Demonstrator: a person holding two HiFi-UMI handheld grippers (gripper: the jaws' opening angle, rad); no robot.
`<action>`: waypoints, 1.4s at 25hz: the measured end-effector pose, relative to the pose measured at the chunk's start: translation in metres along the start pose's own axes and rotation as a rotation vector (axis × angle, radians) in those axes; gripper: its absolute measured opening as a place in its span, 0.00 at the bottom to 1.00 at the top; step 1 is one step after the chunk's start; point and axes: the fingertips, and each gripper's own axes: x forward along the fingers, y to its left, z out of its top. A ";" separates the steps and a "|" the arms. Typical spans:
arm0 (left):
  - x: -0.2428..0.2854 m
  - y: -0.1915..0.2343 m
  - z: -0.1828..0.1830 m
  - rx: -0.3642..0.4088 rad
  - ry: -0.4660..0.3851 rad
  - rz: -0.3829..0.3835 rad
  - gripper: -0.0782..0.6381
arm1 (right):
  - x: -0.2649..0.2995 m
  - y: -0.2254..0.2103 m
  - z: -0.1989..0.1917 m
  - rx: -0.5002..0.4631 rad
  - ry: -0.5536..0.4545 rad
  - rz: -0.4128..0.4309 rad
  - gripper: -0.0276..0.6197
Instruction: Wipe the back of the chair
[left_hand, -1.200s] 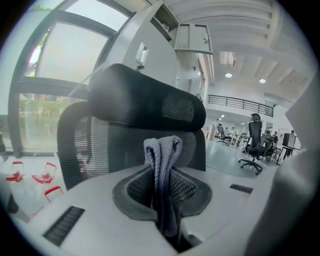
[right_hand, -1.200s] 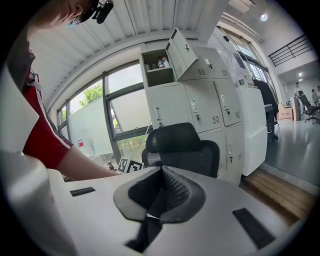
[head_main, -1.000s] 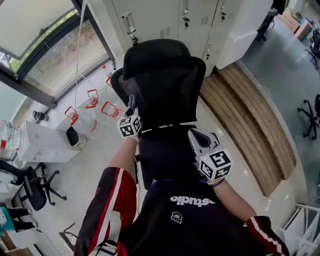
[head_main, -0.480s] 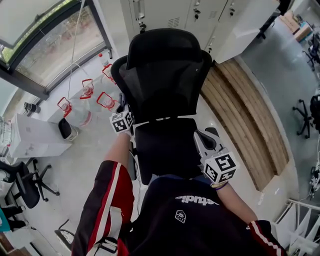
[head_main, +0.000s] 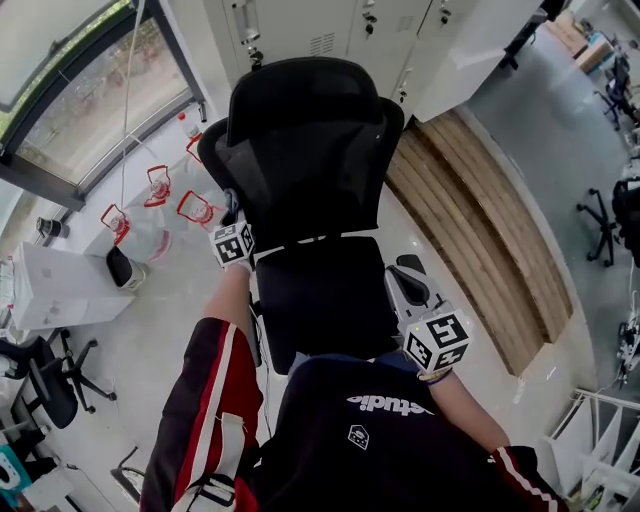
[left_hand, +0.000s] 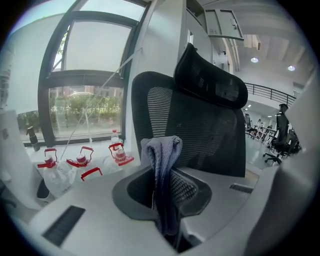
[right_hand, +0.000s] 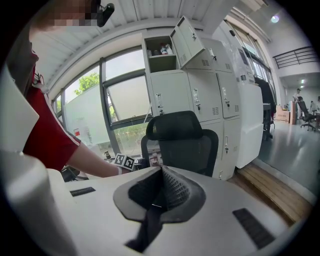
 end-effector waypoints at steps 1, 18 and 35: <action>0.002 -0.003 0.001 0.009 0.002 -0.001 0.19 | -0.001 -0.004 -0.001 0.006 -0.001 -0.001 0.06; 0.047 -0.125 0.010 0.066 0.013 -0.078 0.19 | -0.031 -0.091 -0.002 0.090 -0.043 -0.075 0.06; 0.116 -0.348 0.000 0.167 0.044 -0.331 0.19 | -0.090 -0.197 -0.028 0.192 -0.056 -0.237 0.06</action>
